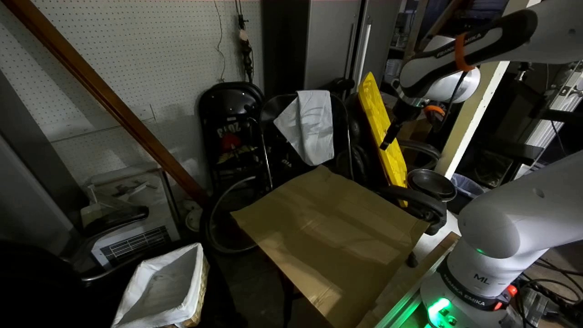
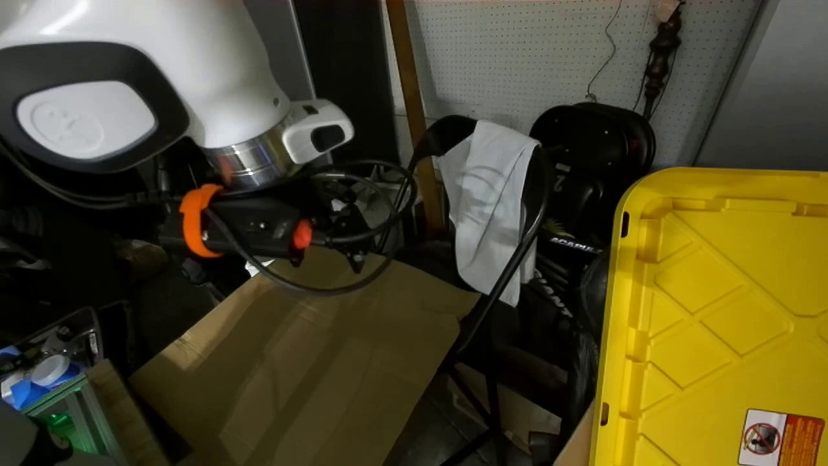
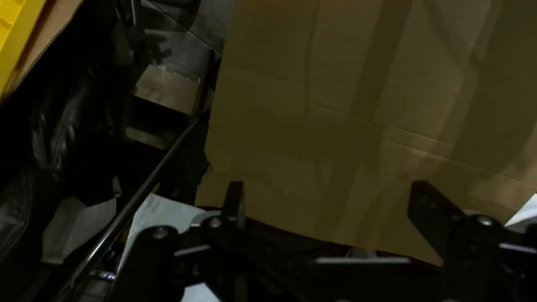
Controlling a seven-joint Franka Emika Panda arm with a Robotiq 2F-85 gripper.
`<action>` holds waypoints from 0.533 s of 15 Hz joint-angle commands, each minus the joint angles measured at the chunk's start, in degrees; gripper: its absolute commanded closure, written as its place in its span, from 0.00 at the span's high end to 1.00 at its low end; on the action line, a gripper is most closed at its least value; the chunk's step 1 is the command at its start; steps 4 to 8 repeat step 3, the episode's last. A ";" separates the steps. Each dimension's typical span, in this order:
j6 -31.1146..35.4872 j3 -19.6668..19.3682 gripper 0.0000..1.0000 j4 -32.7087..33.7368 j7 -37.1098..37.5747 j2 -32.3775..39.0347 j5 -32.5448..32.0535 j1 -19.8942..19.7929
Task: Put the towel on the backrest of the chair
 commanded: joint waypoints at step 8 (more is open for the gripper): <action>0.10 -1.02 1.00 0.03 1.24 0.39 -1.17 1.03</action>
